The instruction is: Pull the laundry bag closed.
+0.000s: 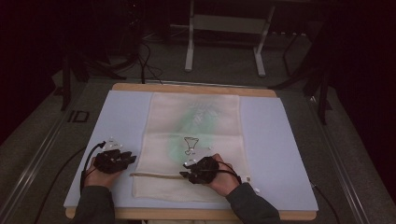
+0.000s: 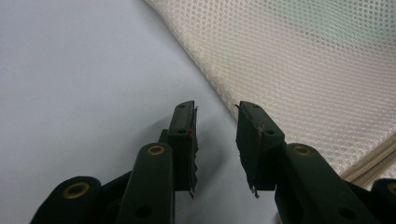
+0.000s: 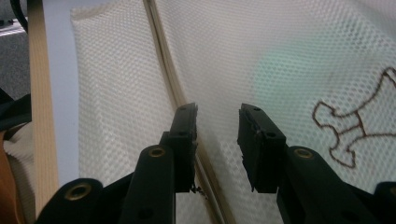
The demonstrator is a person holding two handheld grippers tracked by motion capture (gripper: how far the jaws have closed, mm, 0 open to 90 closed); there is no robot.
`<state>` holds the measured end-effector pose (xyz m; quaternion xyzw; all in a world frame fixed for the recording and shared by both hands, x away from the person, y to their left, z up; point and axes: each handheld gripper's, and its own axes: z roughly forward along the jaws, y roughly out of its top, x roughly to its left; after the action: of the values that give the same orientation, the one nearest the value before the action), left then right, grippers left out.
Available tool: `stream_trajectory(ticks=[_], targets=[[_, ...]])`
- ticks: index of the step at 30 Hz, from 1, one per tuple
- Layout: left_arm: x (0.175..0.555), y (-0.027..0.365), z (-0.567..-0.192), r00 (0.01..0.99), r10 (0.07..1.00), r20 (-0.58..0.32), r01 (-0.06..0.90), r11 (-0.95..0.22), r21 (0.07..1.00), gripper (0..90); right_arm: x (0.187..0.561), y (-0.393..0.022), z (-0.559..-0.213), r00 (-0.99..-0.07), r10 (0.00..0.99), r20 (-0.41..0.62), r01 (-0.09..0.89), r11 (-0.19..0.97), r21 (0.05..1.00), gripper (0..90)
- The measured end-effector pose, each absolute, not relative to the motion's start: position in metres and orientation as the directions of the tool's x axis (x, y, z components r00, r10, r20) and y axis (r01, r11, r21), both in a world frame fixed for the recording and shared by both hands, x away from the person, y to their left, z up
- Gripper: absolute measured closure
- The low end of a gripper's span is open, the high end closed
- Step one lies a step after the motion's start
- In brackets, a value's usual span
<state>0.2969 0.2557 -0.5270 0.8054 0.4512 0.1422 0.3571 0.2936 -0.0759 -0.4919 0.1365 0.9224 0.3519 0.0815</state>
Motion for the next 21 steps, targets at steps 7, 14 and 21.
stream_trajectory(ticks=[7,14,21], targets=[[0.297,0.256,-0.527,0.554,0.827,-0.095,0.625,-0.338,0.703,67.1,0.294,-0.064,-0.491,-0.956,0.287,-0.055,0.177,0.719,0.672,67.2],[0.297,0.256,-0.527,0.552,0.828,-0.098,0.627,-0.334,0.703,67.1,0.294,-0.054,-0.491,-0.96,0.276,-0.05,0.173,0.722,0.67,67.2],[0.297,0.257,-0.526,0.55,0.829,-0.102,0.628,-0.329,0.705,67.1,0.294,-0.046,-0.491,-0.964,0.26,-0.05,0.161,0.727,0.667,67.3]])
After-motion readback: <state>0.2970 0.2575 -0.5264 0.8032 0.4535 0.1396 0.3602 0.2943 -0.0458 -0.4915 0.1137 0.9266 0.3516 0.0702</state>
